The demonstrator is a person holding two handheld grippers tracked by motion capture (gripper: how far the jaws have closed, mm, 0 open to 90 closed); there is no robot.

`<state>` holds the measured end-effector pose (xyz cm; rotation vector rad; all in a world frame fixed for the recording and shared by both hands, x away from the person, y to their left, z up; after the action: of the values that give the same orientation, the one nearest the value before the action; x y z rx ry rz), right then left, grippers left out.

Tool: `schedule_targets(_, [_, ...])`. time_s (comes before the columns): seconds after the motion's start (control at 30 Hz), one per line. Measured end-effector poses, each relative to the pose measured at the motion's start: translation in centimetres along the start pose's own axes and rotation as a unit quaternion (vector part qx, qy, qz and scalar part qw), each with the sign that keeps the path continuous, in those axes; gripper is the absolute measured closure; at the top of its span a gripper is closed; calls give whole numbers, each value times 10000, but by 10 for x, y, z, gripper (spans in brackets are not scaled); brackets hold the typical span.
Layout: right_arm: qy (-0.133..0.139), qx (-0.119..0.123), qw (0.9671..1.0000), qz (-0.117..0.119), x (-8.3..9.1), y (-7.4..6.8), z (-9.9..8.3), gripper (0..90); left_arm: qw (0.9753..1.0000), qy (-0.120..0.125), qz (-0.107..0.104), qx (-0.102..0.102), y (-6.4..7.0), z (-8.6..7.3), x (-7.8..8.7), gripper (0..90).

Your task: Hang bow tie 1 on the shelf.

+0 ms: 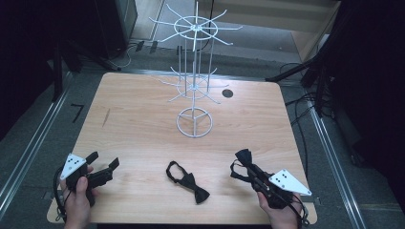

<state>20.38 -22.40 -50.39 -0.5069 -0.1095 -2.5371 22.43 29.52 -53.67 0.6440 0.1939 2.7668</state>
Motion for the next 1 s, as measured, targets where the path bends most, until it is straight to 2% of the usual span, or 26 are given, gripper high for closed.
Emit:
schedule_targets(0.53, [349,14,9994,-30,0,-8,21,779,10000,11,-4,9,-1,0,1,141])
schedule_targets(0.73, [575,182,9982,-67,-6,-14,31,779,10000,14,4,22,-1,0,1,141])
schedule_targets(1.0, [759,247,9968,-38,-13,-19,45,778,10000,25,-4,30,-1,0,1,141])
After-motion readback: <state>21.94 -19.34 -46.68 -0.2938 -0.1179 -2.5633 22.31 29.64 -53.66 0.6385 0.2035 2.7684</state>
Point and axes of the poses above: each handheld gripper's, and its own axes: x roughly backward along the jaws, z roughly out of its top, y roughly to its right, the point moved 3 cm from there along -x, roughly forward along the jaws, and after that the axes turned 1 degree about x, right-handed, at the moved point
